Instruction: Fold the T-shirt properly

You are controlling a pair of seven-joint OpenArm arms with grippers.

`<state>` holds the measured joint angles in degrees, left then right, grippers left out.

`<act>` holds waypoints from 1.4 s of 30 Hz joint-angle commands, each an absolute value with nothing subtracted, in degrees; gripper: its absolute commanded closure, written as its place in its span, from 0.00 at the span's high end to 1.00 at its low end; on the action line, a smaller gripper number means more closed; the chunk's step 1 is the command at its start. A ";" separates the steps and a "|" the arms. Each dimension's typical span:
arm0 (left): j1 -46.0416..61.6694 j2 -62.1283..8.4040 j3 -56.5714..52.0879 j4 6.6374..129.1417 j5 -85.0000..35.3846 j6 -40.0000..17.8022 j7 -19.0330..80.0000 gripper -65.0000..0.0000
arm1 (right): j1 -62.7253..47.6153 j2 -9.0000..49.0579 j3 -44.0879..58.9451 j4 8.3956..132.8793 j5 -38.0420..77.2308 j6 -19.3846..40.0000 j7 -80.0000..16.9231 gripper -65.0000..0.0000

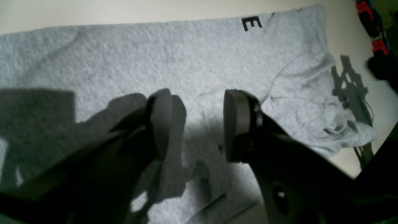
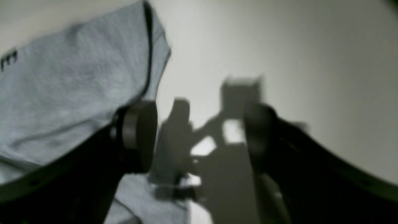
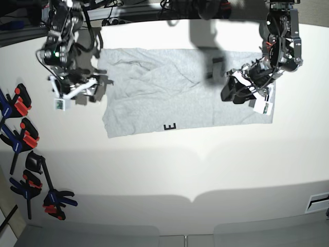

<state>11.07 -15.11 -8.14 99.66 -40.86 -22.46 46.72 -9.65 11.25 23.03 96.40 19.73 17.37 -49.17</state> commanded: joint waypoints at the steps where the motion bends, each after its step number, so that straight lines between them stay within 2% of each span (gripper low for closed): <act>1: 10.46 -15.57 -8.25 100.71 -42.02 -22.68 45.74 0.39 | -8.38 11.90 23.24 95.92 21.34 18.33 -48.53 0.63; 9: 10.48 -15.57 -8.25 100.71 -42.02 -22.68 45.74 0.39 | -7.49 10.85 23.24 85.91 30.65 20.67 -53.21 0.63; 15: 10.48 -15.57 -8.25 100.71 -42.02 -22.65 45.74 0.39 | -7.46 4.60 23.24 83.22 30.70 26.22 -55.00 0.63; 20: 10.48 -15.57 -8.25 100.71 -42.00 -22.68 45.76 0.39 | -7.40 -0.43 23.24 83.22 30.70 26.81 -54.39 0.61; 22: 10.48 -15.57 -8.25 100.71 -42.00 -22.68 45.76 0.39 | -7.29 -0.64 23.24 83.22 30.72 26.79 -53.80 0.57; 24: 10.48 -15.59 -8.25 100.71 -42.00 -22.68 45.76 0.39 | -6.66 -0.27 23.27 83.24 30.65 26.74 -53.54 0.47; 26: 10.50 -15.57 -8.25 100.71 -42.00 -22.68 45.76 0.39 | -5.63 0.21 23.33 83.24 30.63 26.46 -52.84 0.31; 29: 10.50 -15.57 -8.23 100.71 -42.00 -22.68 45.78 0.39 | -3.57 1.10 23.38 83.24 30.09 25.93 -51.83 0.00; 35: 10.96 -15.57 -8.25 100.71 -42.00 -22.68 46.54 0.39 | 0.64 2.24 24.95 83.24 25.45 25.87 -50.78 0.00; 42: 11.55 -13.21 -8.14 100.71 -41.78 -22.70 44.01 0.39 | 5.34 2.85 32.75 83.24 23.51 24.84 -50.94 0.00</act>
